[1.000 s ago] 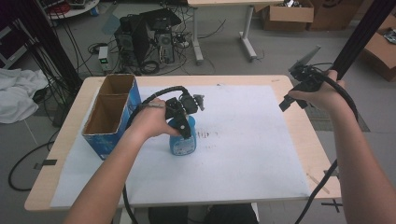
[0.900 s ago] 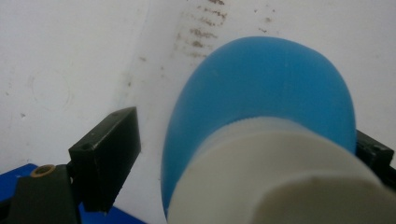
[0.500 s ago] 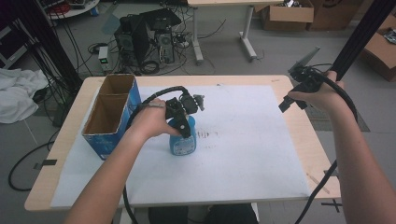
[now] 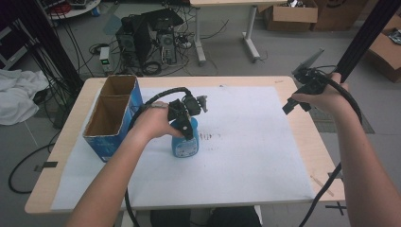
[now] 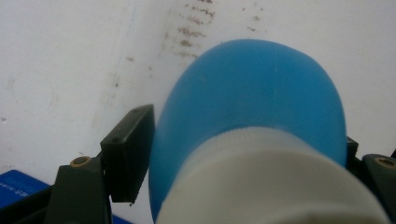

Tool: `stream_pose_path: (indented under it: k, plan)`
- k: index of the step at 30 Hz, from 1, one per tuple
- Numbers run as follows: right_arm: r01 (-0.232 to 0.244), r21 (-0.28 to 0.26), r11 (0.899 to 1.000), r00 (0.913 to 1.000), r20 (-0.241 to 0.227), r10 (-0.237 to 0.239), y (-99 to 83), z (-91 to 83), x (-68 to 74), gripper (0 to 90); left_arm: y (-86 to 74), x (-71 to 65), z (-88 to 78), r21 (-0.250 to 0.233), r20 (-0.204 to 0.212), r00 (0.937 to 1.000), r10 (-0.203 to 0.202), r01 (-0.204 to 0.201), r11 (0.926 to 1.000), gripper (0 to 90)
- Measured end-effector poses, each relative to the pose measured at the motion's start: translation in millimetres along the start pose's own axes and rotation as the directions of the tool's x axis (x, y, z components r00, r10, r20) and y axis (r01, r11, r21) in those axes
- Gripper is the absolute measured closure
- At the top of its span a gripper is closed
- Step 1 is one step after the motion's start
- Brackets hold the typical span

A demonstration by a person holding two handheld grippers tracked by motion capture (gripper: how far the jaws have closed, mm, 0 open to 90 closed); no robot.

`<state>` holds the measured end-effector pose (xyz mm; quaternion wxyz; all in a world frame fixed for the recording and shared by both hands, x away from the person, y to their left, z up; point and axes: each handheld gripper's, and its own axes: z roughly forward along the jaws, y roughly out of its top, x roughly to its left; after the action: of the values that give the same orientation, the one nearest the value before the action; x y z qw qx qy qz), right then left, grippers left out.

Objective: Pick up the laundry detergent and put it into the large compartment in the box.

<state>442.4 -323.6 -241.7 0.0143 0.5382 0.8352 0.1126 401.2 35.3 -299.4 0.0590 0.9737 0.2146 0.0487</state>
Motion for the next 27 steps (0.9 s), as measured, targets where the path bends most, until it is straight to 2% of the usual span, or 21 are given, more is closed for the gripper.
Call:
stream_pose_path:
  k: [7,19,23,27]
  plan:
    - [-0.006,0.001,1.0,1.0,0.0,0.006,-0.4,-0.8,-1.3,24.1,0.7,1.0,0.0,0.002,0.029,0.9996,0.007,-0.007,1.0,35.8]
    - [-0.004,0.003,1.0,1.0,-0.006,0.004,-1.7,1.2,-2.9,24.2,2.0,1.1,-0.8,0.016,0.026,0.9992,0.03,-0.031,0.9994,36.8]
    - [-0.003,0.0,1.0,1.0,-0.005,0.003,-2.3,0.1,-3.1,24.3,2.5,0.9,-0.7,0.007,0.036,0.9993,0.009,-0.01,0.9999,37.9]
    - [-0.004,-0.002,1.0,1.0,-0.005,0.004,-2.5,-1.2,-3.1,24.3,4.0,0.8,-2.1,0.026,0.015,0.9999,-0.007,0.006,0.9996,38.6]
